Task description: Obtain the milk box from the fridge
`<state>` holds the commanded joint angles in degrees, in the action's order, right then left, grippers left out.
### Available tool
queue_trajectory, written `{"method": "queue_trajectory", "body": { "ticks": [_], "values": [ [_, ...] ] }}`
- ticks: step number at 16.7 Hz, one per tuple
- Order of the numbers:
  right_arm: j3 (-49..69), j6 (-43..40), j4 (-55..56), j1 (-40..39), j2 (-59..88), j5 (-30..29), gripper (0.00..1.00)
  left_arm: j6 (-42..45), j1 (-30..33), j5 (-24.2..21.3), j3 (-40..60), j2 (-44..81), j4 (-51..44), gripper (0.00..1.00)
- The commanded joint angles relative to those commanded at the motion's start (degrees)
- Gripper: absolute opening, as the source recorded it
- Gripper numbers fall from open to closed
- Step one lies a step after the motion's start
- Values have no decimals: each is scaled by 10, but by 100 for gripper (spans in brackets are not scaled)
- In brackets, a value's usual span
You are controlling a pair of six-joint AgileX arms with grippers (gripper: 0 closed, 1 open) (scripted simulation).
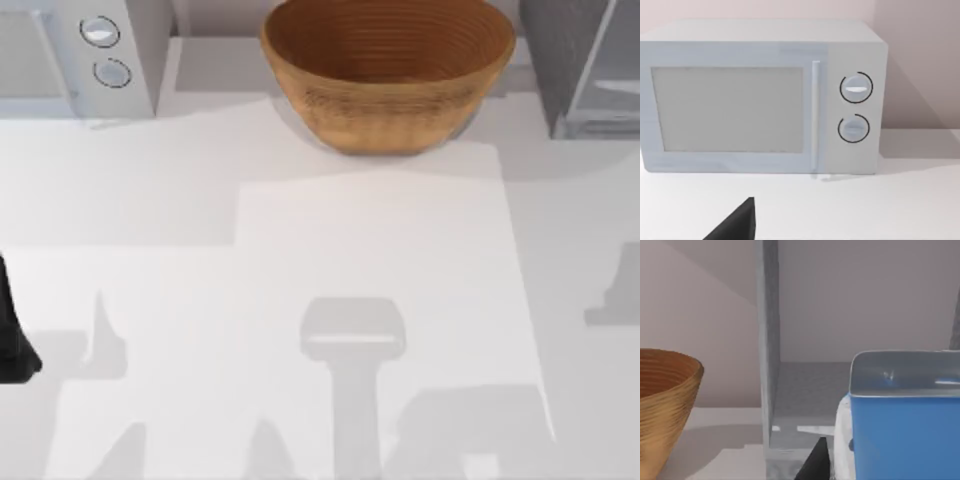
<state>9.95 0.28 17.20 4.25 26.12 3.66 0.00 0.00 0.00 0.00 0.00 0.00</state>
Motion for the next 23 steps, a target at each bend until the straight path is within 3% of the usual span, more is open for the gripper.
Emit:
{"method": "queue_trajectory", "body": {
  "ticks": [6,14,18,23],
  "values": [
    [-87,-2,-149,-36,-229,-31,0,0,0,0,0,0,0,100],
    [-98,-2,-171,-41,-259,-36,0,0,0,0,0,0,0,100],
    [-84,-6,-119,-70,-228,-37,0,0,0,0,0,0,0,100],
    [-45,-18,50,-163,-115,-51,0,0,0,0,0,0,0,100]
  ]
}}
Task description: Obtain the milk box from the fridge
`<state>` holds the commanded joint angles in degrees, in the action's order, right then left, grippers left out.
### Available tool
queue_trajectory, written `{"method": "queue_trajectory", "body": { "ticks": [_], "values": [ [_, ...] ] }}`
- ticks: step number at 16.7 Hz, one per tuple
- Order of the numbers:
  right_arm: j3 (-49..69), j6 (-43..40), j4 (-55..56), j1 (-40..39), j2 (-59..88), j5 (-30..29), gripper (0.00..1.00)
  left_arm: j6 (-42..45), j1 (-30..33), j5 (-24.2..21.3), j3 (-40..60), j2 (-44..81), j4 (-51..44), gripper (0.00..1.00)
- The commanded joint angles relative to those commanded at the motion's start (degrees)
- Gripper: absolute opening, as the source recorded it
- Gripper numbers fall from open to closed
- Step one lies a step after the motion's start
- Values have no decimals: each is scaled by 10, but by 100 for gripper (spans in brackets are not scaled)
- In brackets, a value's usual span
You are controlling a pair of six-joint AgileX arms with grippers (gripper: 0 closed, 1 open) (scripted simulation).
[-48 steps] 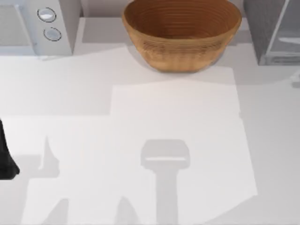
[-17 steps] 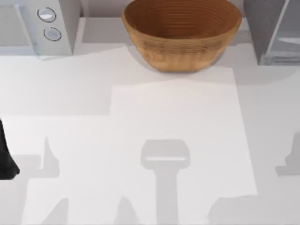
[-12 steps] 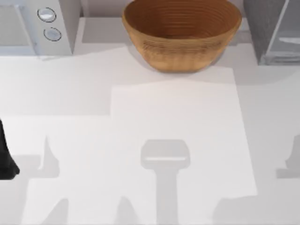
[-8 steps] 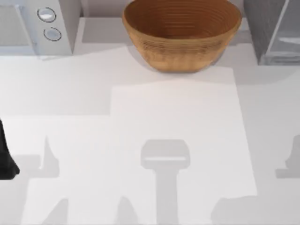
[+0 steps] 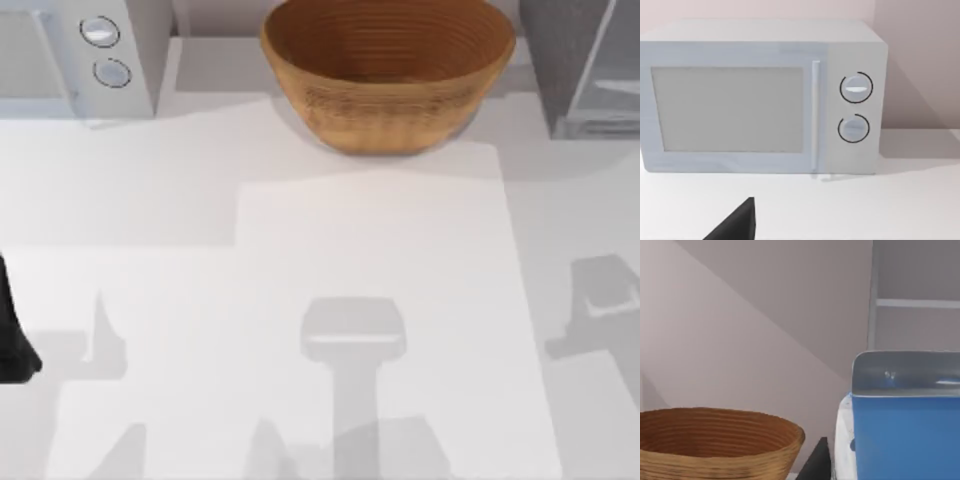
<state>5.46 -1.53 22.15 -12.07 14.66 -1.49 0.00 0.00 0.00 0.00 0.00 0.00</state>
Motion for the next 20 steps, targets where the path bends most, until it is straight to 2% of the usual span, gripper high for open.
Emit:
{"method": "queue_trajectory", "body": {
  "ticks": [7,12,20],
  "values": [
    [27,14,292,-201,281,-35,0,0,0,0,0,0,0,100],
    [30,53,458,-328,515,-64,0,0,0,0,0,0,0,100],
    [75,101,610,-420,845,-106,0,0,0,0,0,0,0,100]
  ]
}}
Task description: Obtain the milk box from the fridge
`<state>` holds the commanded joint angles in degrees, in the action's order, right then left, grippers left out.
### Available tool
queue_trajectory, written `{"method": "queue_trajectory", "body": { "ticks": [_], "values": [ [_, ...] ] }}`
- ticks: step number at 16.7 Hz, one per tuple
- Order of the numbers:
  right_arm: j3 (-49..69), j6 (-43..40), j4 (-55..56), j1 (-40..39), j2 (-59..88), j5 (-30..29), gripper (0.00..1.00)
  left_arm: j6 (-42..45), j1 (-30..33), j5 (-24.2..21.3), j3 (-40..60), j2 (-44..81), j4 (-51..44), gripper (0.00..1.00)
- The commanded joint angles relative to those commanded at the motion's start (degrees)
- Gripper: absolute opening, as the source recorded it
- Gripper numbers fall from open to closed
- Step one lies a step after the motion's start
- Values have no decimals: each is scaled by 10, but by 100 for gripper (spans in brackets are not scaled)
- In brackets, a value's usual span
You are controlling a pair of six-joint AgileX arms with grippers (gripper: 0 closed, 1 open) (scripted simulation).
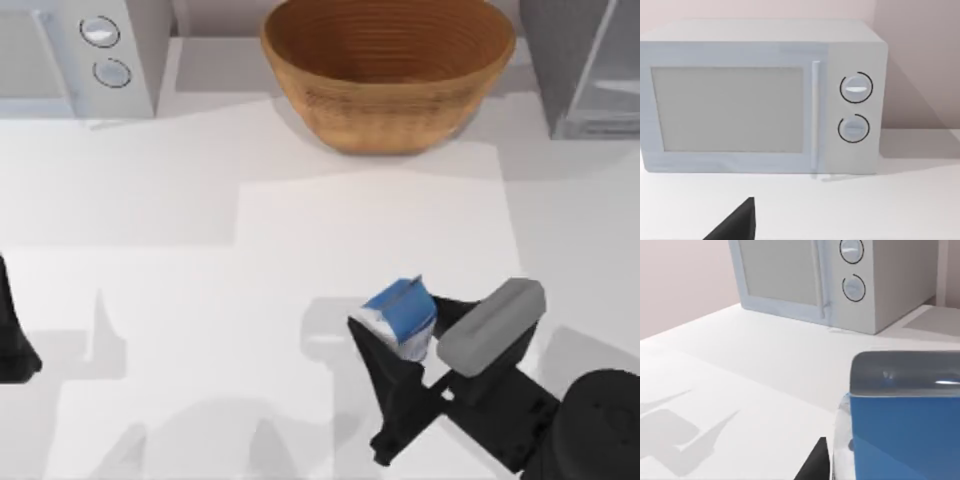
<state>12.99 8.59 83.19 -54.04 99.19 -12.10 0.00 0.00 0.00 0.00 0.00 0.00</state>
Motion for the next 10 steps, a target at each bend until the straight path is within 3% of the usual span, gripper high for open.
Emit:
{"method": "queue_trajectory", "body": {
  "ticks": [10],
  "values": [
    [110,-62,149,-38,239,-37,0,0,0,0,0,0,0,100]
  ]
}}
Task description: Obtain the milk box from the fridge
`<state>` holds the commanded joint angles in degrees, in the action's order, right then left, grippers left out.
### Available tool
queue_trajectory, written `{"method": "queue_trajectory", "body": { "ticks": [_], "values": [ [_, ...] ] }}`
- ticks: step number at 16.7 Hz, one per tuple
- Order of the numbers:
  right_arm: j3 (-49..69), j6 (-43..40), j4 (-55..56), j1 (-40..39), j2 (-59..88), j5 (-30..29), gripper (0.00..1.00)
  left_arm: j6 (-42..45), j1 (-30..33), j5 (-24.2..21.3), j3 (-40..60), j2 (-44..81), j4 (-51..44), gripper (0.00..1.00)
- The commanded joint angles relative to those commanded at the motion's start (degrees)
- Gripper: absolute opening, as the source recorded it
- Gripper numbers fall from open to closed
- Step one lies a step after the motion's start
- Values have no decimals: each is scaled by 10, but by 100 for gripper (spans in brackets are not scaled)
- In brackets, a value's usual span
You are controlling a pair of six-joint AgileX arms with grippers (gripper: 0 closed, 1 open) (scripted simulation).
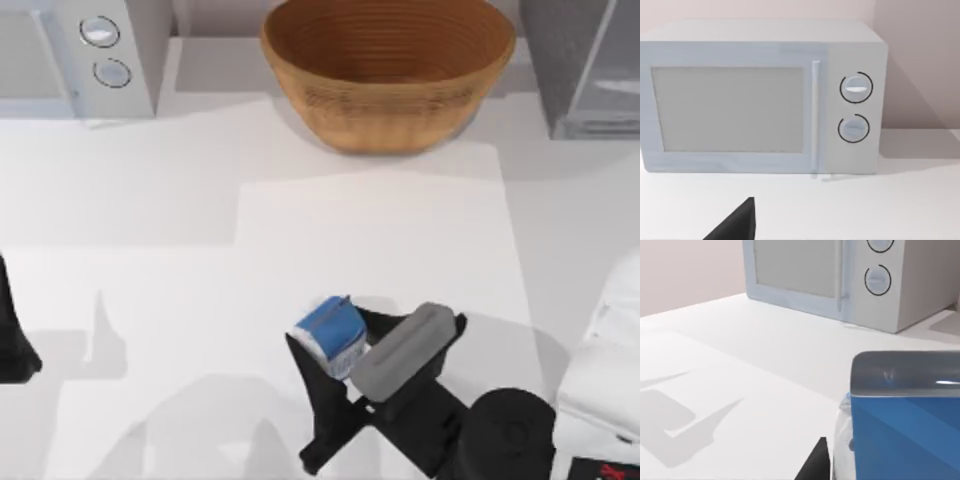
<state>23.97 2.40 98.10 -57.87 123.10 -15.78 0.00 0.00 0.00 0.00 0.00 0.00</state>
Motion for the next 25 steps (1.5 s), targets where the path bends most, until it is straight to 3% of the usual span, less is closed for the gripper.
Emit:
{"method": "queue_trajectory", "body": {
  "ticks": [10,18,23,25],
  "values": [
    [15,-15,16,-3,23,-3,0,0,0,0,0,0,0,100],
    [159,-17,-46,20,100,21,0,0,0,0,0,0,0,100],
    [168,-17,-52,22,105,24,0,0,0,0,0,0,0,100],
    [168,-17,-52,22,105,24,15,0,0,0,0,0,0,100]
  ]
}}
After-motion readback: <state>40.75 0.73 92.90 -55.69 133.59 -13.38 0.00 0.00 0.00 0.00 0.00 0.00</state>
